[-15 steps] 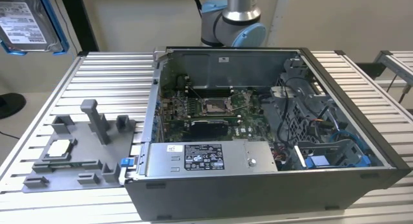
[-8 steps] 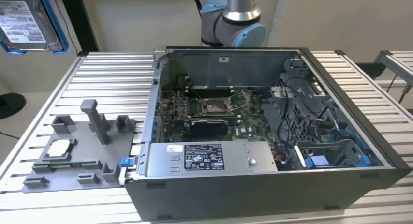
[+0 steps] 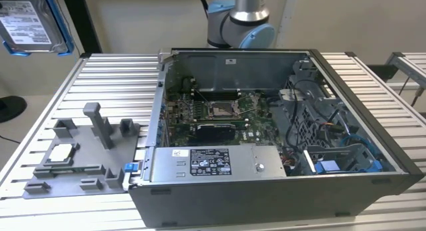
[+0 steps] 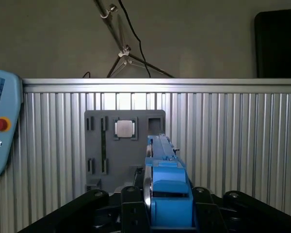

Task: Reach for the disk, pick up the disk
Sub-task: 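Pick up the disk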

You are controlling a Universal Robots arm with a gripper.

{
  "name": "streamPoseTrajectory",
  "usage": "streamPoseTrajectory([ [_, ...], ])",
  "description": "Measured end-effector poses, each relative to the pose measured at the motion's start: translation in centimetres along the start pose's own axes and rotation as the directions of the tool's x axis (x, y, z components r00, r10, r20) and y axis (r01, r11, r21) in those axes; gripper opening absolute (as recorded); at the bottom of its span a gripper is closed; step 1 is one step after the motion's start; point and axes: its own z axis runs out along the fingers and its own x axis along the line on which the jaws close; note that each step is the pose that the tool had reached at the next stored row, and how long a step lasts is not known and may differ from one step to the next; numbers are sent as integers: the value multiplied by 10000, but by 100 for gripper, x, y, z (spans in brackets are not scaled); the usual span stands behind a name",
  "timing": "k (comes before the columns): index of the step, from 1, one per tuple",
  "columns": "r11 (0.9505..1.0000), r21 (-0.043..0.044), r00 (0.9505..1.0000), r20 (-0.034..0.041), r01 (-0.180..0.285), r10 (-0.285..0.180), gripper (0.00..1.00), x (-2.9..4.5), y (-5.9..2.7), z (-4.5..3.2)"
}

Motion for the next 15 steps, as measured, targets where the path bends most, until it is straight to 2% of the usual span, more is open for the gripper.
streamPoseTrajectory([
  [15, 10000, 1, 10000, 1, 1, -1, 0, -8, -537, -12],
])
